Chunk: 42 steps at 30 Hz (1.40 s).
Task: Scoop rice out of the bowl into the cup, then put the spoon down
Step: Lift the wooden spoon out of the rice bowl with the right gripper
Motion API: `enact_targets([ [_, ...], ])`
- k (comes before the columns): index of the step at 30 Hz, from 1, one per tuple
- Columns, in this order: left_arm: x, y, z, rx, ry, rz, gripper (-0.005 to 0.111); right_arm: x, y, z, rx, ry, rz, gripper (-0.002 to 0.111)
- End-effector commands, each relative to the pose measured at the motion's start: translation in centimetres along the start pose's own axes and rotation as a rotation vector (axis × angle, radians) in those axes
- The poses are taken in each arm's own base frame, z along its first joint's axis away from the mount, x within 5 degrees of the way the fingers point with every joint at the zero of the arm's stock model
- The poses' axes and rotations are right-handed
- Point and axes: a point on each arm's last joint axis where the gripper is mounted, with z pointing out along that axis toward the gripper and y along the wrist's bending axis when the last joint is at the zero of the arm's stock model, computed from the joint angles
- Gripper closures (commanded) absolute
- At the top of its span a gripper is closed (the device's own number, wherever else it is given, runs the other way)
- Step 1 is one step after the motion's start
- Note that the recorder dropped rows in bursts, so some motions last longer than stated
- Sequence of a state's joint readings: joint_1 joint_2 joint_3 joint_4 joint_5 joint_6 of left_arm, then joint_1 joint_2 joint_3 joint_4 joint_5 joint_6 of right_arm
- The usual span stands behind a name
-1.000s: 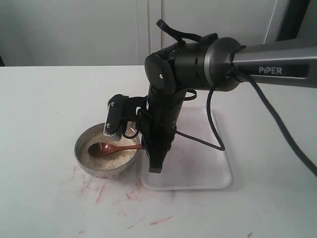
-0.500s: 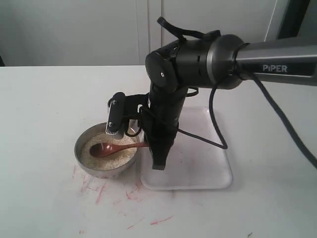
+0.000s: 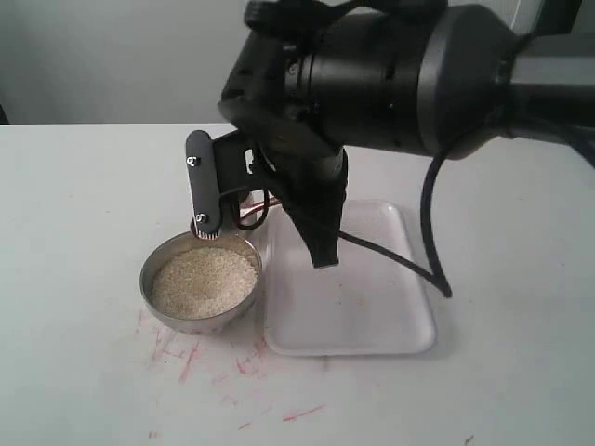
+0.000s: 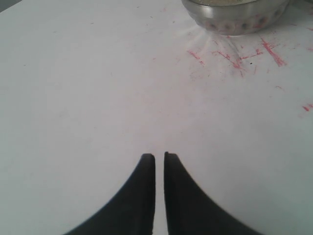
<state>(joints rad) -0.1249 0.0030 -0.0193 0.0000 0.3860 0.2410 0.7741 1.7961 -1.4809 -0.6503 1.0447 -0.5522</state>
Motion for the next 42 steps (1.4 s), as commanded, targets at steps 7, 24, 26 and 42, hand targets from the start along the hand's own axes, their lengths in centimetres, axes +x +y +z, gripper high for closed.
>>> enact_targets([
  [7,0.6,-0.2,0.1,0.018,0.045,-0.004,0.092,-3.0,2.3,-0.5,0.118,0.198,-0.006,0.108],
  [24,0.6,-0.2,0.1,0.018,0.045,-0.004,0.092,-4.6,4.0,1.9,0.068,0.228,-0.037,0.108],
  [26,0.6,-0.2,0.1,0.018,0.045,-0.004,0.092,-4.8,4.4,2.4,0.05,0.233,-0.04,0.108],
  [42,0.6,-0.2,0.1,0.018,0.045,-0.004,0.092,-5.9,5.4,4.0,0.013,0.197,-0.022,0.108],
])
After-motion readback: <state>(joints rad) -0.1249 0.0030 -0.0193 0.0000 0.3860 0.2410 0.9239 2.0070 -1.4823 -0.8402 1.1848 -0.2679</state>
